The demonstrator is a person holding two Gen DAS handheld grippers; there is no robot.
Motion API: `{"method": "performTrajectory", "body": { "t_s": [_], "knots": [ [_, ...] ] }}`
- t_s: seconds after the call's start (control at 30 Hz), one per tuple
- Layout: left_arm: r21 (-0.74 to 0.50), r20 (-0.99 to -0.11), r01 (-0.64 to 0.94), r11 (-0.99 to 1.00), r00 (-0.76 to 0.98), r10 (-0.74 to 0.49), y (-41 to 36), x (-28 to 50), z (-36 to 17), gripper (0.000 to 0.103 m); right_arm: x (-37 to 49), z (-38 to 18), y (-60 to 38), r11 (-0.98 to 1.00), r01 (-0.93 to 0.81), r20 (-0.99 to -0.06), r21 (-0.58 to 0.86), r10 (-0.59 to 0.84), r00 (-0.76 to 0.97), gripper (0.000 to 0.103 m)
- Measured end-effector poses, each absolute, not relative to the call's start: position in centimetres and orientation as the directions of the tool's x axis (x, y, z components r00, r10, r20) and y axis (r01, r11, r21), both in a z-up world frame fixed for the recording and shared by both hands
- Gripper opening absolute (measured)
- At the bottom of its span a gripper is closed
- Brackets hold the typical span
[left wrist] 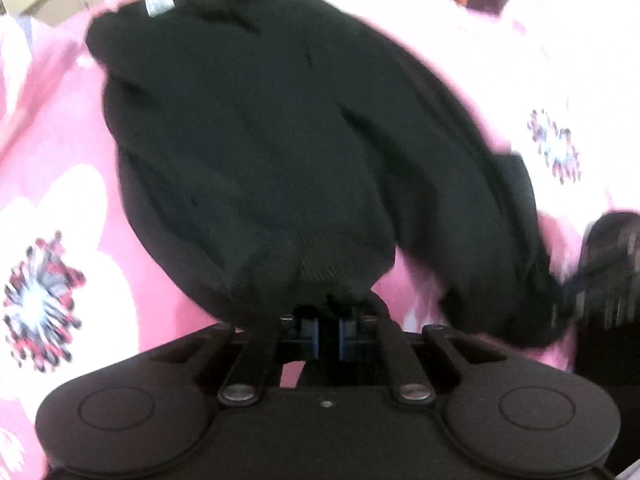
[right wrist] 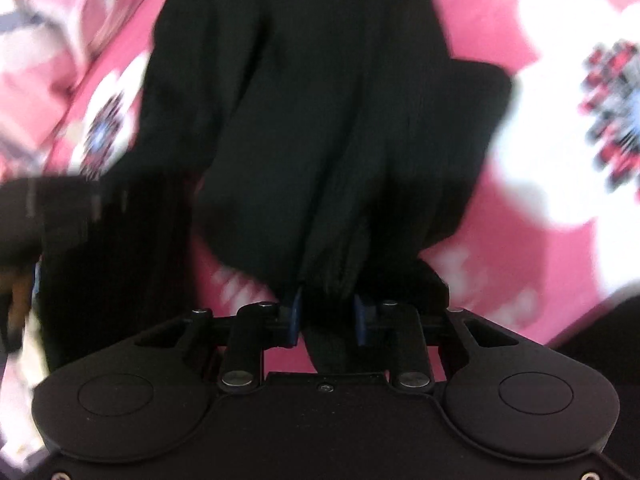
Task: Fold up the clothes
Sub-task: 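Lay the garment flat on the bed and open both tools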
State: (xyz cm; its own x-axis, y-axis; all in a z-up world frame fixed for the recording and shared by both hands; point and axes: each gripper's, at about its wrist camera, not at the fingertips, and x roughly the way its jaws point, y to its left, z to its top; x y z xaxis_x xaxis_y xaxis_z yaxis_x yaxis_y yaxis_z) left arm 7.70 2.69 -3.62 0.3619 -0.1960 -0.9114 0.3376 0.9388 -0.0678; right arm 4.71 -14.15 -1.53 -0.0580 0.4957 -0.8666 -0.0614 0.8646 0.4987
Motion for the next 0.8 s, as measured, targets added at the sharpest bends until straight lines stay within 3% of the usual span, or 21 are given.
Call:
{"method": "performTrajectory", "body": {
  "t_s": [0.17, 0.23, 0.27, 0.3, 0.4, 0.6, 0.8],
  "knots": [
    [-0.038, -0.908, 0.316, 0.948, 0.386, -0.165, 4.0, 9.2, -2.0, 0.01, 2.6, -1.2, -13.3, 0.804, -0.023, -0.789, 0.595, 0.578, -0.211, 0.024],
    [-0.042, -0.912, 0.3, 0.953, 0.378, -0.159, 4.0, 8.7, -2.6, 0.025, 2.4, -0.4, -13.7, 0.809, -0.017, -0.793, 0.588, 0.572, -0.207, 0.024],
    [-0.031, -0.914, 0.287, 0.957, 0.38, -0.143, 4.0, 8.4, -2.9, 0.047, 2.5, 0.2, -13.9, 0.821, -0.031, -0.81, 0.571, 0.556, -0.188, 0.024],
    [0.008, -0.918, 0.284, 0.959, 0.383, -0.106, 3.9, 7.9, -3.0, 0.059, 2.9, 1.3, -14.4, 0.836, -0.053, -0.832, 0.546, 0.534, -0.152, 0.026],
    [0.073, -0.905, 0.319, 0.945, 0.419, -0.071, 3.6, 6.3, -2.0, 0.059, 4.6, 4.6, -16.8, 0.856, -0.073, -0.859, 0.512, 0.51, -0.046, 0.027],
    [0.004, -0.881, 0.395, 0.919, 0.435, -0.184, 3.2, 4.2, 1.2, 0.059, 10.7, 7.7, -22.2, 0.939, -0.095, -0.921, 0.331, 0.343, 0.186, 0.042],
    [-0.04, -0.88, 0.572, 0.819, 0.368, -0.3, -2.7, 3.1, 0.1, 0.059, 15.2, 4.0, -25.0, 0.962, -0.061, -0.942, 0.265, 0.272, 0.198, 0.042]
  ]
}}
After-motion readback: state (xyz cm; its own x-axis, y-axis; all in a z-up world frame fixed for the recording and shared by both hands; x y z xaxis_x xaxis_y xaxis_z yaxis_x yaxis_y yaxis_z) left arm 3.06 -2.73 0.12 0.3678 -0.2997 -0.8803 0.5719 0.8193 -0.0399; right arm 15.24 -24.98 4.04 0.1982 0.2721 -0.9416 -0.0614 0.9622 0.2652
